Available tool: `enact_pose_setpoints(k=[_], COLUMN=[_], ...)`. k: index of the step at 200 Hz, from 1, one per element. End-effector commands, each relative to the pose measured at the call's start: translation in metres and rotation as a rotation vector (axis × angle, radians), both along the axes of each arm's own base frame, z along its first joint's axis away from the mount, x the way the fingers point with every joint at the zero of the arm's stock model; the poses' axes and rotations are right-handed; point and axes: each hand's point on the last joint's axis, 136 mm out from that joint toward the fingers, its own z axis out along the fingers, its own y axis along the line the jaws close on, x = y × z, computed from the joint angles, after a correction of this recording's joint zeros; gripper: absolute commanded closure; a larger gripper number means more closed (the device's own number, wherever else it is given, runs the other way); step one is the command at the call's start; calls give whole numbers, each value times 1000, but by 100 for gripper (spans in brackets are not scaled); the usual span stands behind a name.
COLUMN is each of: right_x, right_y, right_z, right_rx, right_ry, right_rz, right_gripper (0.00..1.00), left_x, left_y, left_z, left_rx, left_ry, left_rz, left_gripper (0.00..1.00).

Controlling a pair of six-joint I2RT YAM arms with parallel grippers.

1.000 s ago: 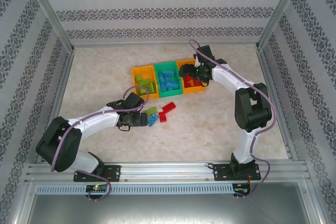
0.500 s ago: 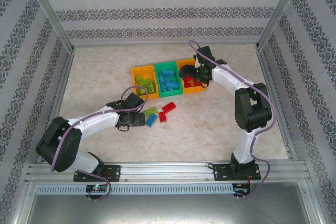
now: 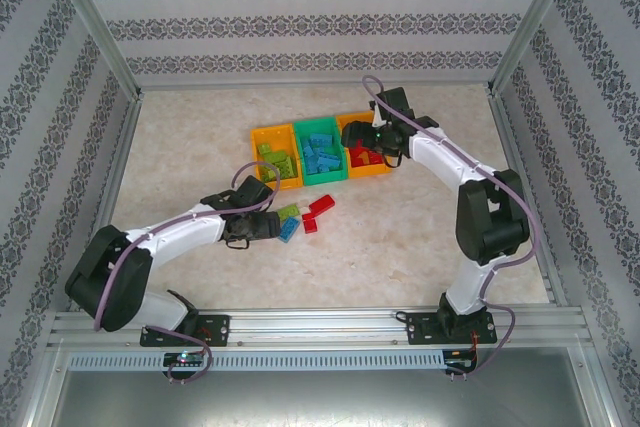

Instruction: Sort the legos into containers by color

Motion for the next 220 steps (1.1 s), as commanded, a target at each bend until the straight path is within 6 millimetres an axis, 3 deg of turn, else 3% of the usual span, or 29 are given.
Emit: enact_pose_setpoints(k=[1, 26, 74, 96, 126, 153, 220], right_x=[-4, -9, -30, -44, -68, -90, -154], right_y=[-4, -13, -34, -44, -61, -76, -77], right_z=[15, 23, 20, 11, -4, -24, -65], right_rx=[-14, -22, -85, -101, -142, -173, -139], right_ry=[-49, -68, -67, -53, -32, -20, -13], right_rz=[-9, -22, -41, -56, -77, -116, -111], right_gripper=[8, 8, 7, 7, 7, 6, 5], left_x=[3, 6, 9, 12, 23, 54, 159], left_y=[-4, -7, -9, -8, -13, -41, -161], left_z=[-6, -9, -10, -2, 21, 59, 144], left_rx=[-10, -13, -4, 2, -10, -88, -347], left_ry=[9, 13, 23, 8, -46, -134, -278], left_rz=[16, 9, 4, 4, -19, -68, -288], left_gripper=[20, 27, 57, 66, 71, 71, 74])
